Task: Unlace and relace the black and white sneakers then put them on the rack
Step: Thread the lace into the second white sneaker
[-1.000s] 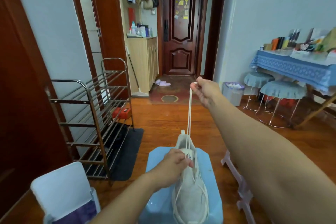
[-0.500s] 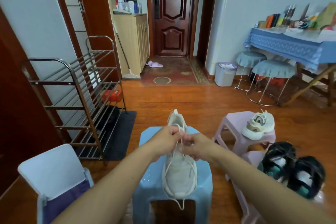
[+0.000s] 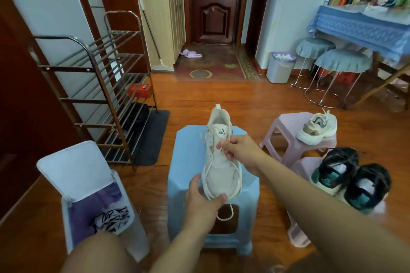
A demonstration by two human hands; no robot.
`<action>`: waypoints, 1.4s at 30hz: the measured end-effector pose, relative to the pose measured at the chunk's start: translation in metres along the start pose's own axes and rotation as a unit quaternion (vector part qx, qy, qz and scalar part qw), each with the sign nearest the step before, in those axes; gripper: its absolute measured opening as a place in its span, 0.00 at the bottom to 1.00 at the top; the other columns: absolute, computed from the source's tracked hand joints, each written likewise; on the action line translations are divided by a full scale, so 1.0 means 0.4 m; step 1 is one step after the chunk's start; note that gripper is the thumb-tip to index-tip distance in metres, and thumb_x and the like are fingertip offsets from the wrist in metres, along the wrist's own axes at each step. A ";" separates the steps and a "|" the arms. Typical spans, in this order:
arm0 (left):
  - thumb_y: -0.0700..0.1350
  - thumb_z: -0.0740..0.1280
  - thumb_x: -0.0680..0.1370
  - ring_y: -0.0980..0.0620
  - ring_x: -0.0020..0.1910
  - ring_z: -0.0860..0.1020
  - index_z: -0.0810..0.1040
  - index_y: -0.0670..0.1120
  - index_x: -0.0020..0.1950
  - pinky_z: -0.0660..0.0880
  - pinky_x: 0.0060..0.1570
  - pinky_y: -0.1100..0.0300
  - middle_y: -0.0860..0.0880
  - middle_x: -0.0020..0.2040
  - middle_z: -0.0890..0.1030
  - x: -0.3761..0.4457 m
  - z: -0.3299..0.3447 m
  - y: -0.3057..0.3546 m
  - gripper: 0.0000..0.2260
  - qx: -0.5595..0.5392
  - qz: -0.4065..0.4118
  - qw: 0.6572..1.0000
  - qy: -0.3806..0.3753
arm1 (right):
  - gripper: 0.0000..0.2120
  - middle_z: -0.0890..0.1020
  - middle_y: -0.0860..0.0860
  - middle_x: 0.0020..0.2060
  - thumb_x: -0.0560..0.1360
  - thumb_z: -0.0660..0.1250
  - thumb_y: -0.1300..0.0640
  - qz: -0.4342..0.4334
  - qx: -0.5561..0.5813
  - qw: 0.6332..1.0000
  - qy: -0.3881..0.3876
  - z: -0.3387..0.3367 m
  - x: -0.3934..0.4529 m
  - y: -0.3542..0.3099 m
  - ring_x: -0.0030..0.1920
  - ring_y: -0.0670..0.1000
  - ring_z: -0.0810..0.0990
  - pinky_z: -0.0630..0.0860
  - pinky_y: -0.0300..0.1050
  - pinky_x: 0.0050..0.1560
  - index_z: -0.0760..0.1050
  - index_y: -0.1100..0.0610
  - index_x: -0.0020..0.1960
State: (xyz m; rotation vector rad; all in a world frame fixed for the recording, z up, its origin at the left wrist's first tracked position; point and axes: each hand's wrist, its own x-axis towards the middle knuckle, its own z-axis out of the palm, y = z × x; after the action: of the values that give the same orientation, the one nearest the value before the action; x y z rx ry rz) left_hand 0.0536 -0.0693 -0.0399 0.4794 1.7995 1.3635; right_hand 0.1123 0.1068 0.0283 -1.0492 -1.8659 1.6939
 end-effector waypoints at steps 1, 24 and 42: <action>0.39 0.77 0.72 0.51 0.43 0.81 0.69 0.51 0.67 0.78 0.42 0.59 0.46 0.53 0.81 -0.013 -0.001 -0.001 0.28 -0.050 -0.030 0.998 -0.003 | 0.13 0.73 0.50 0.28 0.81 0.67 0.56 0.002 -0.001 1.000 -0.002 0.001 0.002 0.000 0.28 0.45 0.71 0.71 0.34 0.32 0.82 0.67 0.49; 0.55 0.60 0.81 0.56 0.53 0.76 0.82 0.52 0.51 0.78 0.50 0.57 0.57 0.53 0.80 0.096 -0.070 0.125 0.13 0.496 0.533 0.666 -0.164 | 0.12 0.78 0.53 0.31 0.82 0.66 0.57 -0.061 0.038 0.992 0.105 -0.096 0.149 -0.322 0.25 0.45 0.76 0.73 0.35 0.27 0.79 0.62 0.43; 0.44 0.68 0.79 0.54 0.43 0.80 0.79 0.50 0.48 0.80 0.46 0.54 0.47 0.47 0.83 0.098 -0.062 0.271 0.01 0.251 0.238 0.933 -0.098 | 0.14 0.75 0.48 0.28 0.82 0.65 0.52 -0.077 -0.088 0.991 0.062 -0.091 0.147 -0.471 0.25 0.44 0.71 0.71 0.38 0.31 0.83 0.60 0.46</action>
State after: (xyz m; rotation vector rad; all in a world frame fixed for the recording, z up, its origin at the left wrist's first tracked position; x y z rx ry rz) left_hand -0.0074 -0.0194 0.0480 1.3510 1.9272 1.0844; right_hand 0.0536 0.1790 0.2059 -1.0227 -1.9870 1.3684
